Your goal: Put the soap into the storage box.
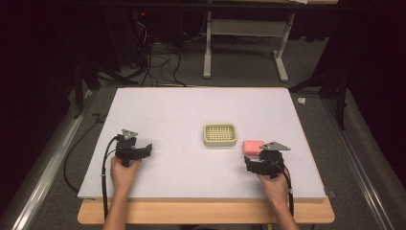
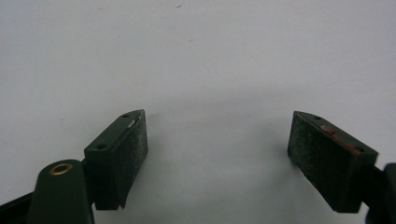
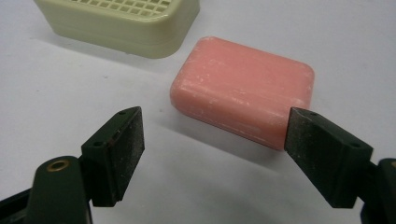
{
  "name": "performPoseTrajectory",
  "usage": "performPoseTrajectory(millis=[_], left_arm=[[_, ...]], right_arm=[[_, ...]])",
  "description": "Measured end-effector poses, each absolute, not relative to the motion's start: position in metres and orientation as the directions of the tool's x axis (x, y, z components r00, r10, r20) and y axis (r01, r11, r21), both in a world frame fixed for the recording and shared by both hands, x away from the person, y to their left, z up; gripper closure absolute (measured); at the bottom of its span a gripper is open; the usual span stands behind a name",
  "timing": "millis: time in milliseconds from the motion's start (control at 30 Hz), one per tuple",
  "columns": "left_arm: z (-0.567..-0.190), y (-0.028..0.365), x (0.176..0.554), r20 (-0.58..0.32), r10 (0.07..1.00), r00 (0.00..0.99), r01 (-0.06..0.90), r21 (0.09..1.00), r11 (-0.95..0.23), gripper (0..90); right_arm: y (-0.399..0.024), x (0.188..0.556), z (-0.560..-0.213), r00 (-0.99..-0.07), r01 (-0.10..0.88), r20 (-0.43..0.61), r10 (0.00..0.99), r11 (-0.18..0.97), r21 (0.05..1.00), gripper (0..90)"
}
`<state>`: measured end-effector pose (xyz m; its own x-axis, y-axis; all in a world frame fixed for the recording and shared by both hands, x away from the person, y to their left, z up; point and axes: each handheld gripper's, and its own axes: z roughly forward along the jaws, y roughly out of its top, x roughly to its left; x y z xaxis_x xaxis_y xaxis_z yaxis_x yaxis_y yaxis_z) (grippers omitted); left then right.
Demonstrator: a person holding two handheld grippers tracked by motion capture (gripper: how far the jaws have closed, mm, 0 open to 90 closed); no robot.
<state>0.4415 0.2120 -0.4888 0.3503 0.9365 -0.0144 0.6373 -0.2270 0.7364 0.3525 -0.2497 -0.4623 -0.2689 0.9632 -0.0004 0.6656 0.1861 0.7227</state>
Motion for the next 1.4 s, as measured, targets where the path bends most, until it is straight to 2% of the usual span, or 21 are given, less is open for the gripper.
performPoseTrajectory(millis=[267, 433, 733, 1400], left_arm=[[-0.489, 0.212, 0.441, -0.014, 0.937, 0.35, 0.637, 0.737, -0.227, 20.7], [-0.489, 0.212, 0.441, -0.014, 0.937, 0.35, 0.637, 0.736, -0.227, 20.7], [-0.489, 0.212, 0.441, -0.014, 0.937, 0.35, 0.637, 0.736, -0.227, 20.7], [-0.489, 0.212, 0.441, -0.012, 0.937, 0.348, 0.636, 0.737, -0.227, 20.6]], right_arm=[[-0.256, 0.357, -0.464, -0.26, 0.671, -0.003, 0.966, 0.183, 0.719, 20.4], [-0.255, 0.355, -0.458, -0.246, 0.643, -0.021, 0.969, 0.18, 0.744, 15.1], [-0.253, 0.369, -0.451, -0.224, 0.636, -0.022, 0.974, 0.163, 0.754, 13.2], [-0.248, 0.399, -0.468, -0.181, 0.709, -0.004, 0.984, 0.133, 0.692, 12.3]])
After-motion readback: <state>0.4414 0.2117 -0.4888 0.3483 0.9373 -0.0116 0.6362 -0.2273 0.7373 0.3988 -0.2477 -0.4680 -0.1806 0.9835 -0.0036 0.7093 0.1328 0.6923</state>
